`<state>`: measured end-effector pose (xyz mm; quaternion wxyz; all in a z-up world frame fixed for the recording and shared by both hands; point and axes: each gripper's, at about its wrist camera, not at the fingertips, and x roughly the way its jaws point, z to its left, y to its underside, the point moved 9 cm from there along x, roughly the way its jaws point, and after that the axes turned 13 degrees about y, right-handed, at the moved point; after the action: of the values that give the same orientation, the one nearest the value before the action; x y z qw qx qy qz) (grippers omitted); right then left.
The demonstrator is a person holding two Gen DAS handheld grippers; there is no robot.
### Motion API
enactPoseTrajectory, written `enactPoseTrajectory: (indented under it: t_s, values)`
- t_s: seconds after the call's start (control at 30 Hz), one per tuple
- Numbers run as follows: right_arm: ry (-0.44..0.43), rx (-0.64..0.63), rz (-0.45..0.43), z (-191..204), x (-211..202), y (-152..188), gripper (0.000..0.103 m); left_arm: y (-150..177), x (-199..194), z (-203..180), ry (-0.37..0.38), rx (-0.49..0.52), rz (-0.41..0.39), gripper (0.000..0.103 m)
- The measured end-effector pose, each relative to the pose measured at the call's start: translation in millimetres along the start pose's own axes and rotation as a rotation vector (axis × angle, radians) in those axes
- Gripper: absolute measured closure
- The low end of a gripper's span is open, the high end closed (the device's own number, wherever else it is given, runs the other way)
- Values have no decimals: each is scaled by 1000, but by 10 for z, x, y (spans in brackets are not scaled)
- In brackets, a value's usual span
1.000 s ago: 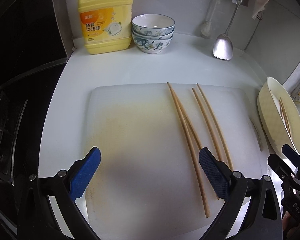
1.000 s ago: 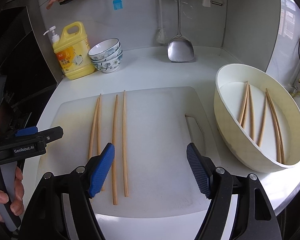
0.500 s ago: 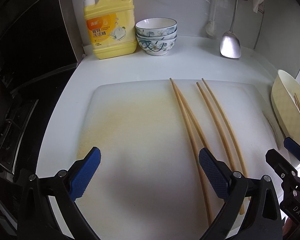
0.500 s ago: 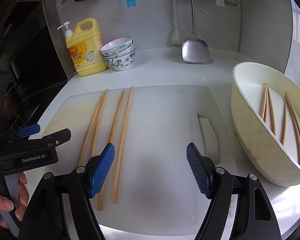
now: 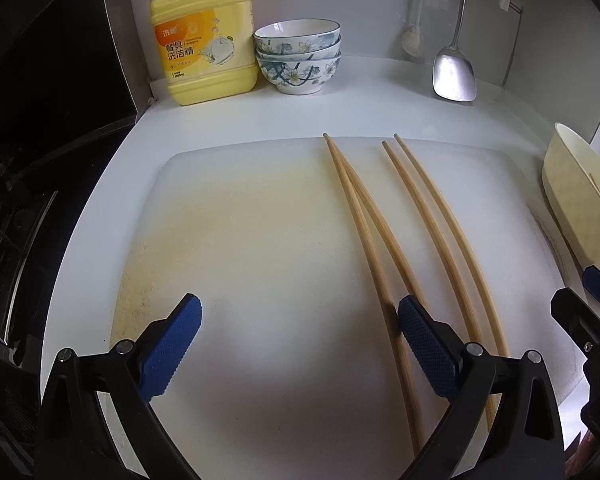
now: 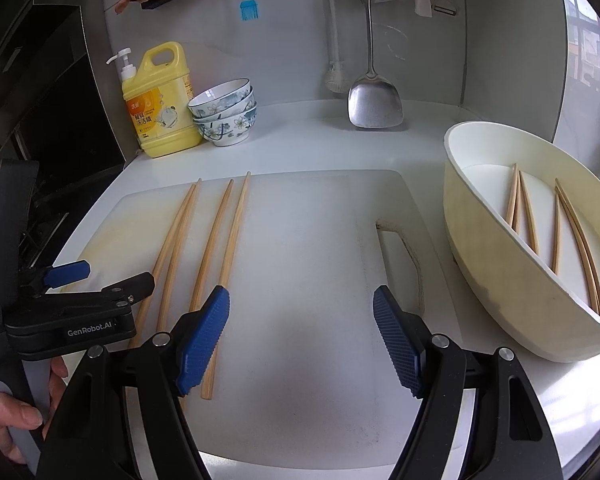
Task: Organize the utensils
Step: 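Lower both open grippers toward the remaining chopsticks on the board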
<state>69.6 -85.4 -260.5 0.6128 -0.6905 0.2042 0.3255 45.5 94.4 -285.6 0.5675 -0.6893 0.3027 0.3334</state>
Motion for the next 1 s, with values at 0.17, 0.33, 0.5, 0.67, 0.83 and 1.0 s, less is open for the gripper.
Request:
enactPoseTrajectory:
  t_s: [0.17, 0.33, 0.5, 0.67, 0.83, 1.0]
  values:
    - [2, -13, 3, 84, 67, -18, 32, -35, -6, 57, -32, 16, -18, 5]
    - [25, -54, -4, 219, 156, -67, 32, -65, 19, 171, -26, -19, -17, 5]
    - [32, -80, 30, 323, 307, -57, 32, -126, 100, 233, -66, -19, 4, 5]
    - [57, -116, 28, 402, 394, -93, 32, -173, 116, 346, -71, -40, 2, 5]
    - [95, -149, 11, 441, 447, -129, 33, -187, 116, 455, -68, -58, 2, 5]
    - [89, -168, 24, 515, 521, -124, 47, -238, 171, 475, -45, -72, 1, 5]
